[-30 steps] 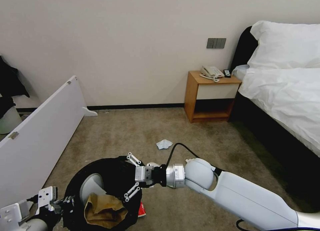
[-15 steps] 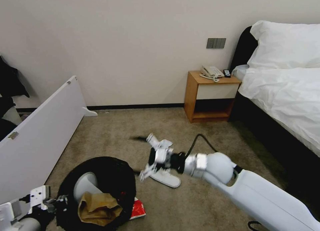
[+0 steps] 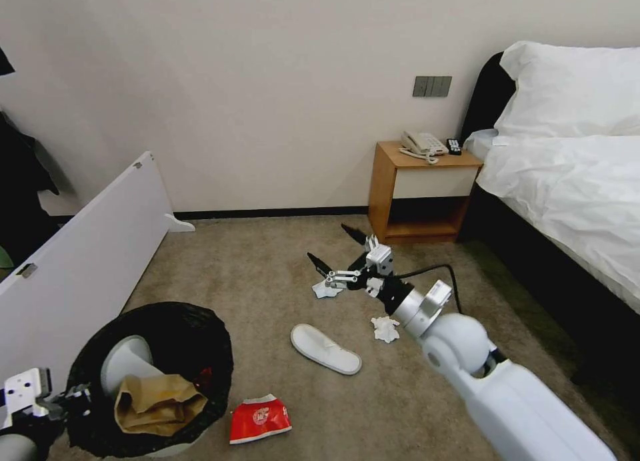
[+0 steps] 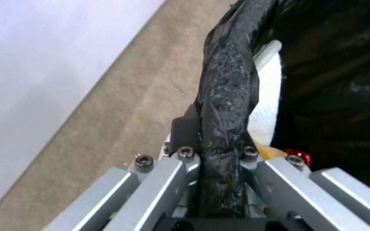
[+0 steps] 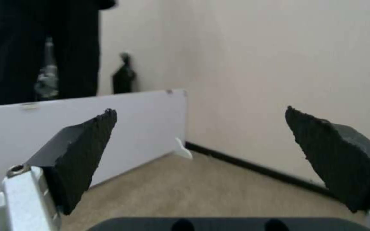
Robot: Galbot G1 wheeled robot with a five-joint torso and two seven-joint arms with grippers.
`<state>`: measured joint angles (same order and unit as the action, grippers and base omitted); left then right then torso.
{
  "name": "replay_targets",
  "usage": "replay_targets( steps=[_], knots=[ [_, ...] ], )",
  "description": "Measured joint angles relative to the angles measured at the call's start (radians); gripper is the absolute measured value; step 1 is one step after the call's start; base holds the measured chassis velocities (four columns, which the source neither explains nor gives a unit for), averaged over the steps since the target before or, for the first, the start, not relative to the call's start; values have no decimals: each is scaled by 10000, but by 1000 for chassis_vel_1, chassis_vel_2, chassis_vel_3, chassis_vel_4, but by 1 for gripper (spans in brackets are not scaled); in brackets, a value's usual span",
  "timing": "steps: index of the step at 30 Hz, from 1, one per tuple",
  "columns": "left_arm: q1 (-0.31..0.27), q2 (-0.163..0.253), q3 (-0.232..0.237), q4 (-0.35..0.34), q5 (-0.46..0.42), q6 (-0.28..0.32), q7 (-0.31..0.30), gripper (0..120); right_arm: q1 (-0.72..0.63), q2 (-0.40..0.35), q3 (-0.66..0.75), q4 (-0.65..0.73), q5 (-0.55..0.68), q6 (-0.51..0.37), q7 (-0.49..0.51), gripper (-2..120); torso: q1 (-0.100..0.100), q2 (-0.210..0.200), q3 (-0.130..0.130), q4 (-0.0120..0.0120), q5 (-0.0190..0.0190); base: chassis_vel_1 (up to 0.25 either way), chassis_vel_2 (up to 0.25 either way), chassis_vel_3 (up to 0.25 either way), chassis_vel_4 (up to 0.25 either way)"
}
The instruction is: Pick up the trash bin, then pick up the garbage from the floor and place it into the trash bin.
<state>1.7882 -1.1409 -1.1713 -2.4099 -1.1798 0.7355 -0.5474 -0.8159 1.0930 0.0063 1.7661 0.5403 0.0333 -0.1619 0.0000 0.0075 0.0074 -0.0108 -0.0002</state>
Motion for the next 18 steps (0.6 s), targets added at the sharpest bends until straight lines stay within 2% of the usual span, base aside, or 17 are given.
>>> replay_targets(
  steps=[4,11,18],
  knots=[
    [-12,-20,-471,218,-48,0,151,3,69,610,-311,-621,-87,53,643,100,0,0,0,3,0,0,0,0,0],
    [50,-50,-985,439,-302,0,280,3,-1,919,-864,-1169,-248,-79,755,100,0,0,0,-1,0,0,0,0,0],
    [83,-75,-1140,513,-423,0,322,3,-77,1039,-1272,-1448,-694,-494,495,100,0,0,0,0,0,0,0,0,0]
  ],
)
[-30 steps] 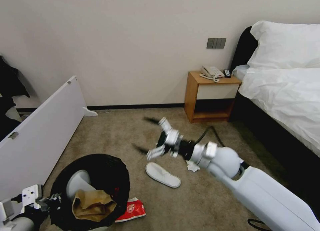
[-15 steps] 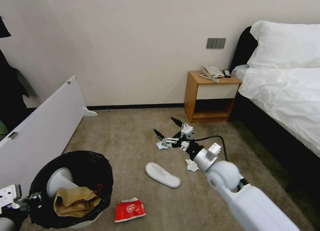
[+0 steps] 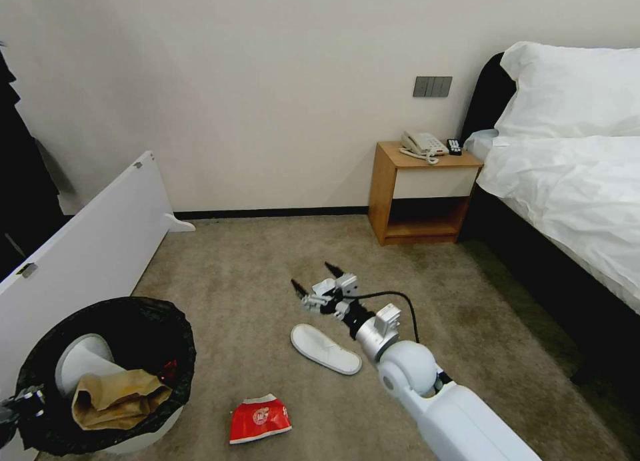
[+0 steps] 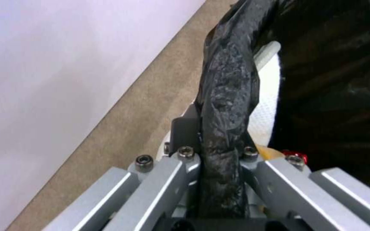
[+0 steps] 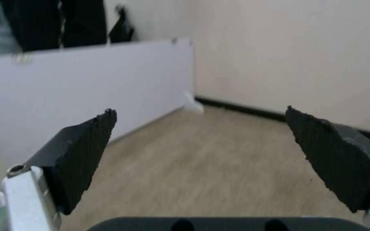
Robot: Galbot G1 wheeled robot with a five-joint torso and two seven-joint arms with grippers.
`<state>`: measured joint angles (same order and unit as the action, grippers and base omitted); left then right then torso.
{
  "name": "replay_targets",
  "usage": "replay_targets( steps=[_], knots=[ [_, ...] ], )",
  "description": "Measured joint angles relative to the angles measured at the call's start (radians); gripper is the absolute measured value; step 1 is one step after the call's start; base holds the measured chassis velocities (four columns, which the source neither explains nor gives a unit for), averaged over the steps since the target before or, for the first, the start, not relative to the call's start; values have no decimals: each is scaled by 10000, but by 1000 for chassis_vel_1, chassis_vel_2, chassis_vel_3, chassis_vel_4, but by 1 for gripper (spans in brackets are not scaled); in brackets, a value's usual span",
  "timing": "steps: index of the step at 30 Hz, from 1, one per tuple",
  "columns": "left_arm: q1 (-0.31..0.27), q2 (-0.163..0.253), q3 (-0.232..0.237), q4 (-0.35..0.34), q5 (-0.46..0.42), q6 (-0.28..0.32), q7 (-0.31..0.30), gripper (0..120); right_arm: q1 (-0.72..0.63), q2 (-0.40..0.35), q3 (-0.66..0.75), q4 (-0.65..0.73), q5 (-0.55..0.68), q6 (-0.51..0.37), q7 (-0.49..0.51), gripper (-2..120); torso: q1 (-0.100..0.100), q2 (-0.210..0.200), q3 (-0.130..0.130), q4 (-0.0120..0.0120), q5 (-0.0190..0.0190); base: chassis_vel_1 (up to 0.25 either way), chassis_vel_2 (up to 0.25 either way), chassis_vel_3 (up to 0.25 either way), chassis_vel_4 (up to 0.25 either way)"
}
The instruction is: Pick up the trash bin, then pick up the garbage from the floor and place it into the trash bin.
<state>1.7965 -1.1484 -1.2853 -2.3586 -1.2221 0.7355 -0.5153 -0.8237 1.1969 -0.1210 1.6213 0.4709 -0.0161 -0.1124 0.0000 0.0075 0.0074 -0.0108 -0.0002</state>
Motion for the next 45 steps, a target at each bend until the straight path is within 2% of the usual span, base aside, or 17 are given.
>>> replay_targets(
  steps=[9,20,45],
  knots=[
    [-103,-4,47,-86,-59,0,-23,3,-38,-55,-1120,-656,123,-561,-353,100,0,0,0,-1,1,0,0,0,0],
    [-112,-42,234,-255,-7,0,-58,3,179,-32,-2240,-1353,-165,-581,-648,100,0,-2,0,0,2,0,0,0,0],
    [-153,-57,393,-443,44,0,-112,3,319,363,-2824,-3184,-482,-588,-966,100,0,-2,0,-1,2,0,0,0,0]
  ],
)
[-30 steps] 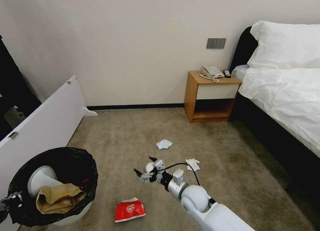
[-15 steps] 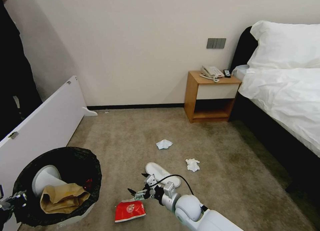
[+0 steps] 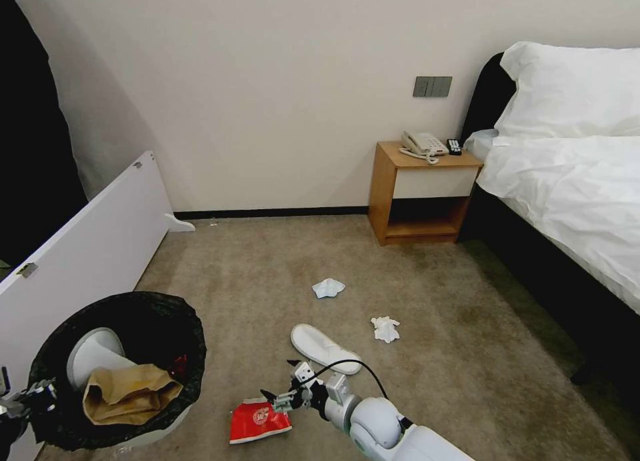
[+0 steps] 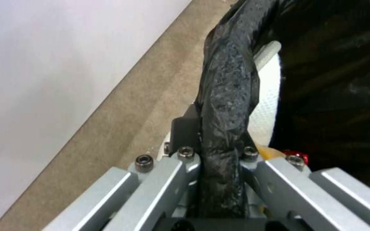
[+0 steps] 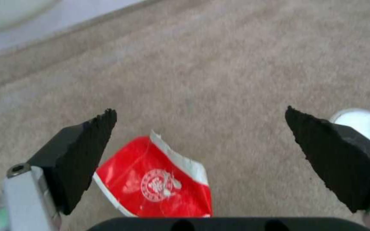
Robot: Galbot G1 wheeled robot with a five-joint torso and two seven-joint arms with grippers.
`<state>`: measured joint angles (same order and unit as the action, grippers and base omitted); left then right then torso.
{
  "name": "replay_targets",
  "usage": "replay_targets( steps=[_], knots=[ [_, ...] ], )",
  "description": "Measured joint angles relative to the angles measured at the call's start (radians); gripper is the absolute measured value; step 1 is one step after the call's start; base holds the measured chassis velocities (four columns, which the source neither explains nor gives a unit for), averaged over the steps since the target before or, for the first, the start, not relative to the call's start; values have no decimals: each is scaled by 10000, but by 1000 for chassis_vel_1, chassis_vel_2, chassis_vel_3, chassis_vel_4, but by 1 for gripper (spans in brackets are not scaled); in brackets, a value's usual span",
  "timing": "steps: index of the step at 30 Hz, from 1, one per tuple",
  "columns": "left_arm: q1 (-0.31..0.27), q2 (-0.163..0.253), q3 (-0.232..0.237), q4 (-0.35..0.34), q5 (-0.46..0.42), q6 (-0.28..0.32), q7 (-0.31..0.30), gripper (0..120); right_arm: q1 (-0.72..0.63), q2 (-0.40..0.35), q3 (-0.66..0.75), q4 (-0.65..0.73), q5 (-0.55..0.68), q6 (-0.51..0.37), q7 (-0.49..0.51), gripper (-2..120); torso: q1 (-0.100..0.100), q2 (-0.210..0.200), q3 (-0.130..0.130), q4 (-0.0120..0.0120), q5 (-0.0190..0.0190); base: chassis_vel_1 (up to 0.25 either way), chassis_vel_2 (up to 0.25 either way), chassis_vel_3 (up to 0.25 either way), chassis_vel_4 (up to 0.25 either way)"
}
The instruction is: Pick up the trash bin, then pick up the garbage from the floor and place it into the trash bin.
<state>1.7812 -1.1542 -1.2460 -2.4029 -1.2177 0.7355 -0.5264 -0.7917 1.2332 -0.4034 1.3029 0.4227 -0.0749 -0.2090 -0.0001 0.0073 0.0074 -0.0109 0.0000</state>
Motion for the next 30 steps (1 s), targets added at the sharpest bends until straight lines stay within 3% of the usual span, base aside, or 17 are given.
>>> replay_targets(
  steps=[11,19,30],
  knots=[
    [-34,-48,120,-32,121,0,-4,3,441,476,-336,-1463,-514,-59,-226,100,1,0,0,0,-1,0,0,0,0],
    [-99,-13,165,-58,131,0,-42,3,857,1270,-71,-3283,-1121,393,-430,100,0,0,1,0,0,0,0,0,0],
    [-112,-2,188,-60,131,0,-51,3,1254,1998,219,-4558,-1332,722,-628,100,0,0,0,0,-1,0,0,0,0]
  ],
)
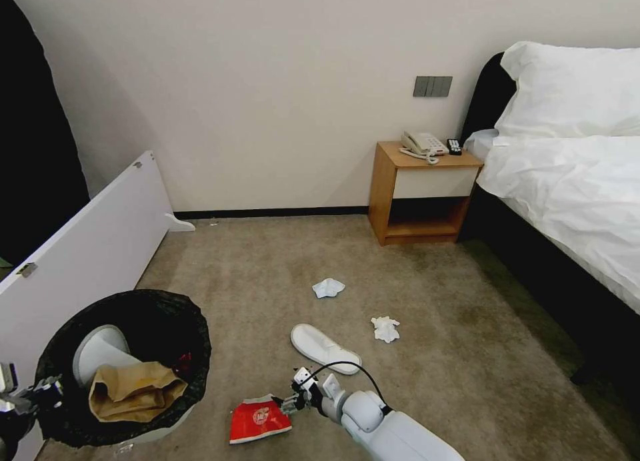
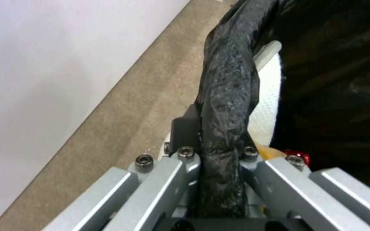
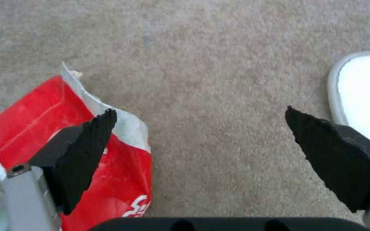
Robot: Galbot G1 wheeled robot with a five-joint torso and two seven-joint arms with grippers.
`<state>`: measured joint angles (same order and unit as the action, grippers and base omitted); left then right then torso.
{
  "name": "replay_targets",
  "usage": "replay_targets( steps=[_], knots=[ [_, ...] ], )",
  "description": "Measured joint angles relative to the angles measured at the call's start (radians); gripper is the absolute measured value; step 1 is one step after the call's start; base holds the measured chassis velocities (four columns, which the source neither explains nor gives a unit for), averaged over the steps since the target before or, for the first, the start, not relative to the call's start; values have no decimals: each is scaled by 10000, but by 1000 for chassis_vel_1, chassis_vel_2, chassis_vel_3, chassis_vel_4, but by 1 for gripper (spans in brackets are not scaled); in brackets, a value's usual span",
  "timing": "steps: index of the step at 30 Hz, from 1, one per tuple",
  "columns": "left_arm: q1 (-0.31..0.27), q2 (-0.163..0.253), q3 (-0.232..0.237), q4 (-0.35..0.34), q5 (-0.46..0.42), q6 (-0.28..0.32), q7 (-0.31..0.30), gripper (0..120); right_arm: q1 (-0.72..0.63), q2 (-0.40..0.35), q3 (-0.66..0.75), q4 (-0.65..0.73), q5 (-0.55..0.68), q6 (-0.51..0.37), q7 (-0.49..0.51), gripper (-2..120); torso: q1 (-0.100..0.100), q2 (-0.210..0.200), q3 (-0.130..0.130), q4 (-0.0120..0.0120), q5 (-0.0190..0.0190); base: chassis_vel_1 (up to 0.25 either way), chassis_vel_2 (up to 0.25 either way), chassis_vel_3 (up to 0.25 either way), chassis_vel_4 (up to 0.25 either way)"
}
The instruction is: Pick up the trash bin, then pick up the garbage from the floor and place it into the trash bin.
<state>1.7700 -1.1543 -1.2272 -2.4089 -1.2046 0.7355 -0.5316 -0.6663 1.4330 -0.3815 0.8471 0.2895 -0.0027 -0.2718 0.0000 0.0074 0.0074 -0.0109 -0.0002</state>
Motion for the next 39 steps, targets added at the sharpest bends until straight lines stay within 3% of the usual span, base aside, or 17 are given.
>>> replay_targets(
  steps=[16,39],
  knots=[
    [-29,29,83,-45,15,0,-77,3,155,789,40,-1016,-85,318,-470,100,0,0,0,0,0,0,0,0,0],
    [25,-13,123,-211,65,0,-199,3,283,1212,-15,-1732,8,204,-1256,100,0,0,0,0,1,0,0,0,0]
  ],
)
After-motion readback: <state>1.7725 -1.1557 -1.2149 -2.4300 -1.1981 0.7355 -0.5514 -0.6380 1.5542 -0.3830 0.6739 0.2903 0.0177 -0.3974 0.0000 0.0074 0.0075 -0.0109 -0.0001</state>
